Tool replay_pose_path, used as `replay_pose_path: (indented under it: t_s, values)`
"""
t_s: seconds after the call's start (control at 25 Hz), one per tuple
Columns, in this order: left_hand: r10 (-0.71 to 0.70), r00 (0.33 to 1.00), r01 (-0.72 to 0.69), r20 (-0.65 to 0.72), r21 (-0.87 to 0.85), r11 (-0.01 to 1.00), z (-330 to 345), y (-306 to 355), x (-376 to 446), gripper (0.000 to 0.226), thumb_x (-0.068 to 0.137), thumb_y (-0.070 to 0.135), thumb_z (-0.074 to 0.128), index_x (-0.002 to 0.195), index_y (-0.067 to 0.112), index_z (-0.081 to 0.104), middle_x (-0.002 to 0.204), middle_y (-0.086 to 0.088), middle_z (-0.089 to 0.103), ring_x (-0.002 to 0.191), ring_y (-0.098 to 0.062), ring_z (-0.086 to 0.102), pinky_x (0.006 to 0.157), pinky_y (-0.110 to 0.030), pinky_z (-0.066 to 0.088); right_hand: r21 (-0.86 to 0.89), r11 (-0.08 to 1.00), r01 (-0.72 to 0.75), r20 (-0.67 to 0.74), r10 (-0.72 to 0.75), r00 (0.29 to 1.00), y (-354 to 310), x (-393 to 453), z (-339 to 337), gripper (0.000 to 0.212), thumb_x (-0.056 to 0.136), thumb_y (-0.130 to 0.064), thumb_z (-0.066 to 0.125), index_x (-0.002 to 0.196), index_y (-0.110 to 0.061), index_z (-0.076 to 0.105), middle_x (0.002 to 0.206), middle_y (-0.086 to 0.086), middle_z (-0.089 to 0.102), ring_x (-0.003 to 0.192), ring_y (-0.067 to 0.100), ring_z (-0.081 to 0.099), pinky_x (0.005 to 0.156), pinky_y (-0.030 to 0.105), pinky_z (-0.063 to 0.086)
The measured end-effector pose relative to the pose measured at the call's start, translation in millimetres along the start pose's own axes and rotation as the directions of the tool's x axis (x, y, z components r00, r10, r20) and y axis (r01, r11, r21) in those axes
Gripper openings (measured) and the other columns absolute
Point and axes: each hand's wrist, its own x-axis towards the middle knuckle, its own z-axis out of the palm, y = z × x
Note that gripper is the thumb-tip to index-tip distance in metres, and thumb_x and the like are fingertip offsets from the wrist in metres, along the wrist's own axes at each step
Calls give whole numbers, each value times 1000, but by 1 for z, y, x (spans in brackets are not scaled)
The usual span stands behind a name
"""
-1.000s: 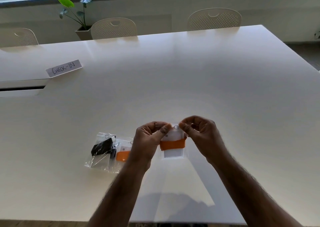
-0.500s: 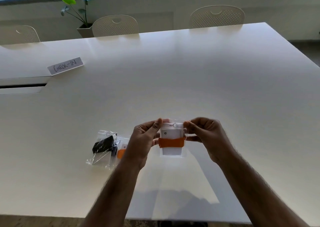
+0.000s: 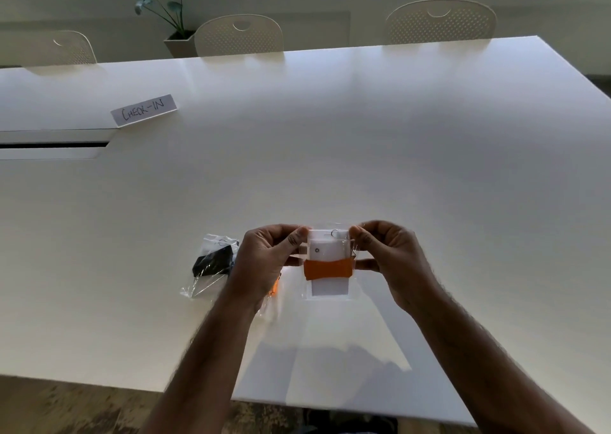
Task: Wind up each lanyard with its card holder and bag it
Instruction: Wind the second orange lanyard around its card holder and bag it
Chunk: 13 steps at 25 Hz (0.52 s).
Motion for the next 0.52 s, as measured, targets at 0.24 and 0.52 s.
replay_pose_path:
  t_s: [0.24, 0.52]
  values:
    - [29, 997, -25, -74, 54, 998, -28, -3, -4, 28, 83, 40, 73, 100, 19, 80, 91, -3, 83, 81, -22, 80, 65, -27, 65, 116, 991, -73, 86, 64, 994, 11, 0, 23, 23, 95, -25, 72, 105, -4, 75, 102, 16, 79, 96, 28, 76, 77, 41, 66]
    - [47, 980, 7, -192, 271, 963, -63, -19, -1, 21, 94, 36, 73, 106, 20, 79, 92, 6, 83, 85, -17, 80, 68, -35, 66, 58, 993, -104, 184, 92, 979, 24, -1, 63, 31, 89, 1, 79, 118, -4, 68, 113, 25, 74, 96, 28, 77, 81, 35, 65]
